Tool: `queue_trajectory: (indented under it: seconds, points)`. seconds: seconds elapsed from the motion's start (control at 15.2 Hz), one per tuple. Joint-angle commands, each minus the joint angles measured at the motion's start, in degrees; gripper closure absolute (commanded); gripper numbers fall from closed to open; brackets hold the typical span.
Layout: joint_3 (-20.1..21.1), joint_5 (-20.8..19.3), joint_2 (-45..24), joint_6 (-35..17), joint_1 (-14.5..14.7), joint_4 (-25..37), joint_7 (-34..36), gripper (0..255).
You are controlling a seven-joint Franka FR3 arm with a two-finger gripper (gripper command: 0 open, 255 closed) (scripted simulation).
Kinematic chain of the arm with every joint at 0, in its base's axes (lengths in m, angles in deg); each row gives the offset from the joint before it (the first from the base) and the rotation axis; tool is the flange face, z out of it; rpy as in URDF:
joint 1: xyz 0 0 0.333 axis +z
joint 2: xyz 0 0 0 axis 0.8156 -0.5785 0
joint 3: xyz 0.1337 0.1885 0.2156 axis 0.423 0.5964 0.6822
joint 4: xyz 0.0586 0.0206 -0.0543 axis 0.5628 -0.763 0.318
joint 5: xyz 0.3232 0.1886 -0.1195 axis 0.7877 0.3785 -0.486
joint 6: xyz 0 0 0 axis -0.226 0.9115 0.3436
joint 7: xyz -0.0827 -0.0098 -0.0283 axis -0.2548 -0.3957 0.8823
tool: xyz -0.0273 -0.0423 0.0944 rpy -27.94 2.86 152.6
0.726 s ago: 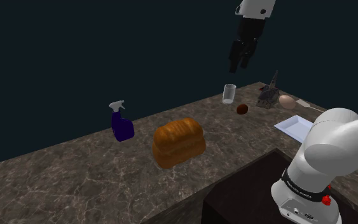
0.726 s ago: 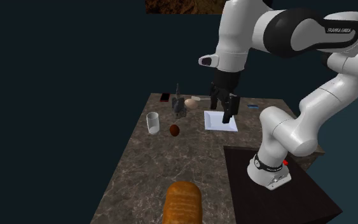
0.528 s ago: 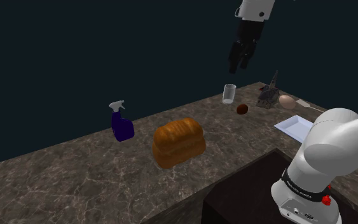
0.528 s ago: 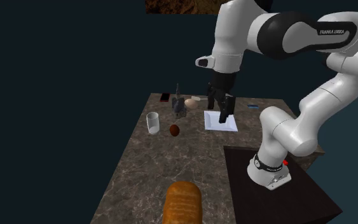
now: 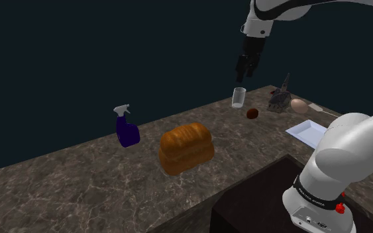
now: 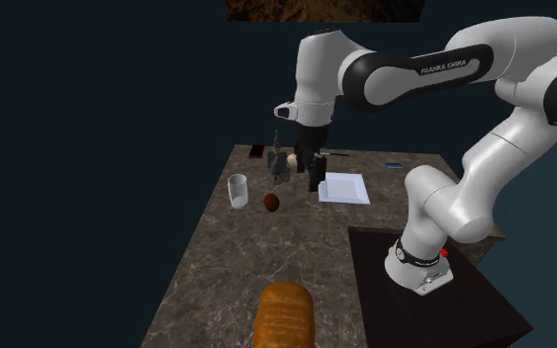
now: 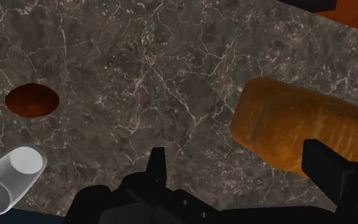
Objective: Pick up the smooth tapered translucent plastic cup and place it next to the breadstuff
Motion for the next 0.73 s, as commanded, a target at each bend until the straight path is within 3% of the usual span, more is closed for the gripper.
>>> queue_trajectory:
  seconds: [0.0,0.66]
  points:
    - [-1.9,-0.7,-3.5,-2.5,-0.4,0.8,-2.3,0]
    - [-10.3,0.1,-21.8,-12.1,-1.6,7.7,-13.3,0]
